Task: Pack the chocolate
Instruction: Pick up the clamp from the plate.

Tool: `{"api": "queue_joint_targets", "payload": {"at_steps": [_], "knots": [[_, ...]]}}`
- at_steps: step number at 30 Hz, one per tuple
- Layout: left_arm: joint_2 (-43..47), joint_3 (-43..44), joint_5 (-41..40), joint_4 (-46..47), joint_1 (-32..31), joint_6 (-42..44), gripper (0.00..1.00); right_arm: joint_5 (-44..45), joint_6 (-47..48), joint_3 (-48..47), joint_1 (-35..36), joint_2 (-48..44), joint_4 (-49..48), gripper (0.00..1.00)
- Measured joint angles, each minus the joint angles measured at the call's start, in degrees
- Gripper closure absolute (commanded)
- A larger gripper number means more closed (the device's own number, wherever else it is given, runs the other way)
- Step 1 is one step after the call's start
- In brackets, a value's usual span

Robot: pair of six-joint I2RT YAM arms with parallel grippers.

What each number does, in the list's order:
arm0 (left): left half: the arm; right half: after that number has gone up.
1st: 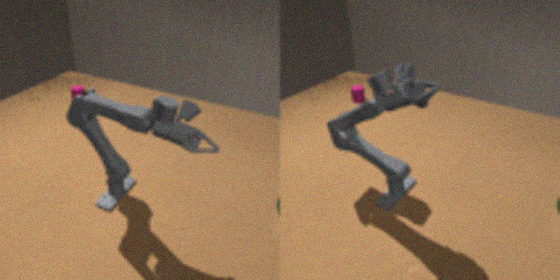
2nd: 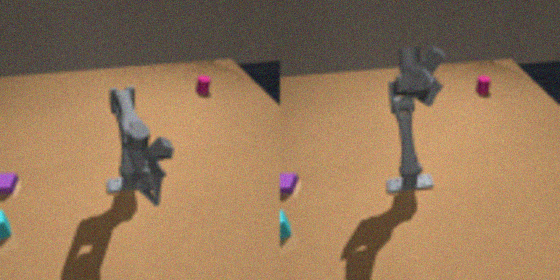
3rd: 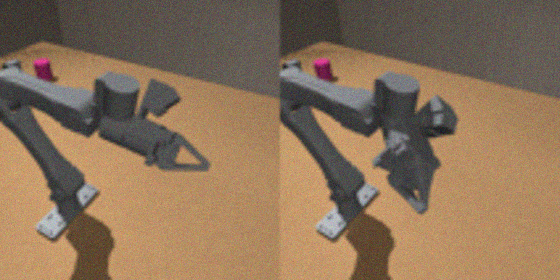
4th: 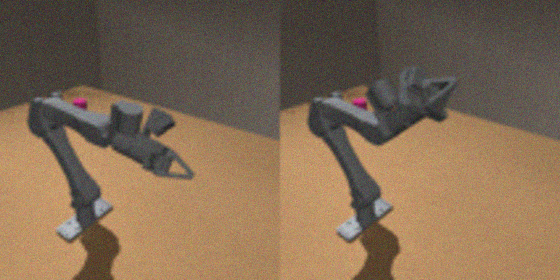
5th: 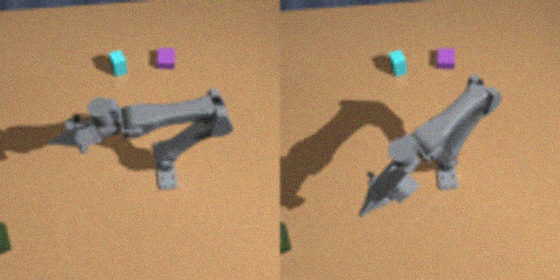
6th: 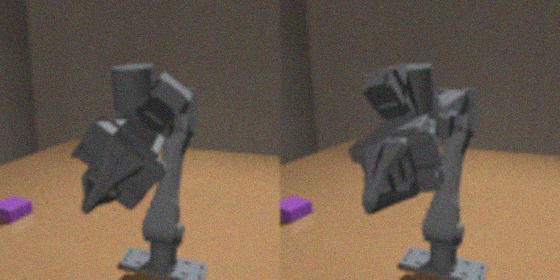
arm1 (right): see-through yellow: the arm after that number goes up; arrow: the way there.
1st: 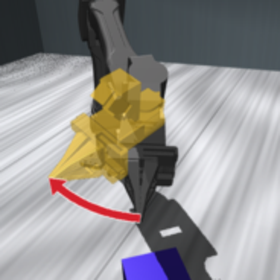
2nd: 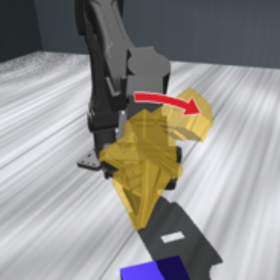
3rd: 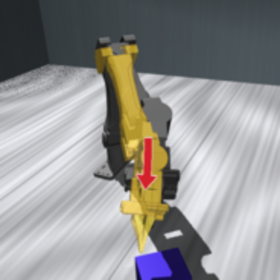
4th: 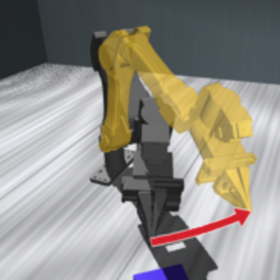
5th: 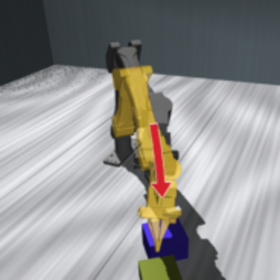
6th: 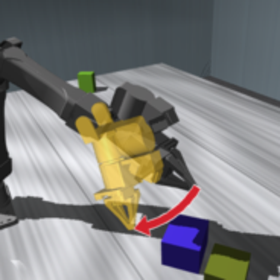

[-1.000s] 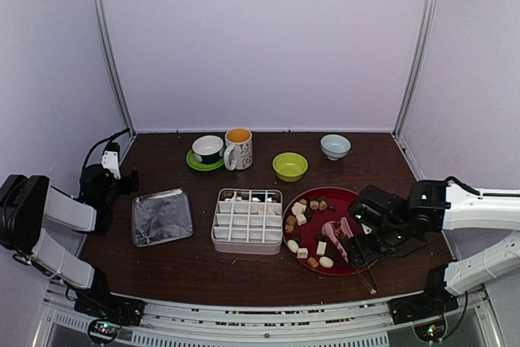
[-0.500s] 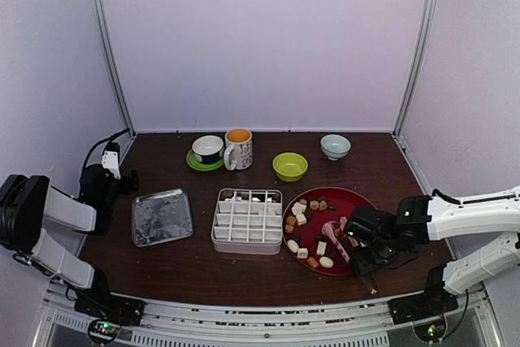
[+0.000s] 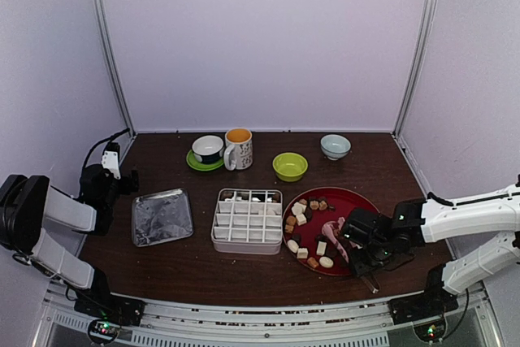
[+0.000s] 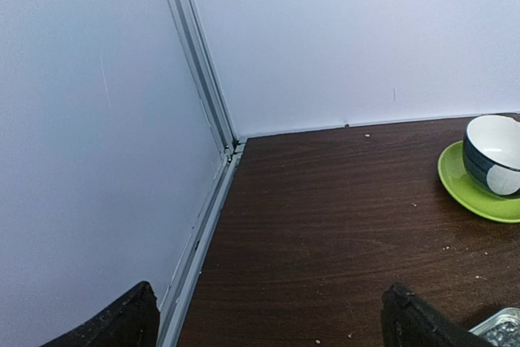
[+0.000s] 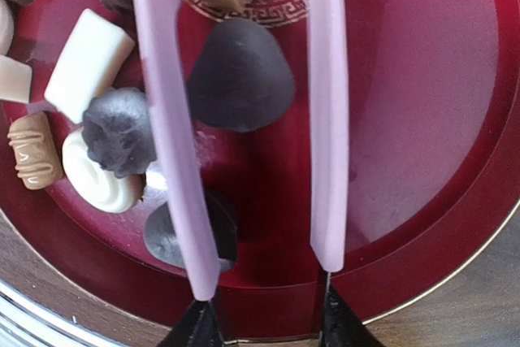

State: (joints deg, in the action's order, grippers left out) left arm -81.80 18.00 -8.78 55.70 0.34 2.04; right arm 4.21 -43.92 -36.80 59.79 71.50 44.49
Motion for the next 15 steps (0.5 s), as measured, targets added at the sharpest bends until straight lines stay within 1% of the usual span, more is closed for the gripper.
{"api": "queue_joint_targets", "payload": {"at_steps": [5, 11, 15], "knots": [[0.0, 0.0, 0.0, 0.0, 0.0, 0.0, 0.02, 0.0, -0.1, 0.0, 0.0, -0.4, 0.0, 0.69], [0.0, 0.0, 0.0, 0.0, 0.0, 0.0, 0.02, 0.2, -0.3, -0.5, 0.0, -5.0, 3.3, 0.69], [0.0, 0.0, 0.0, 0.0, 0.0, 0.0, 0.02, 0.3, -0.2, -2.5, 0.0, -6.7, 6.3, 0.69]]}}
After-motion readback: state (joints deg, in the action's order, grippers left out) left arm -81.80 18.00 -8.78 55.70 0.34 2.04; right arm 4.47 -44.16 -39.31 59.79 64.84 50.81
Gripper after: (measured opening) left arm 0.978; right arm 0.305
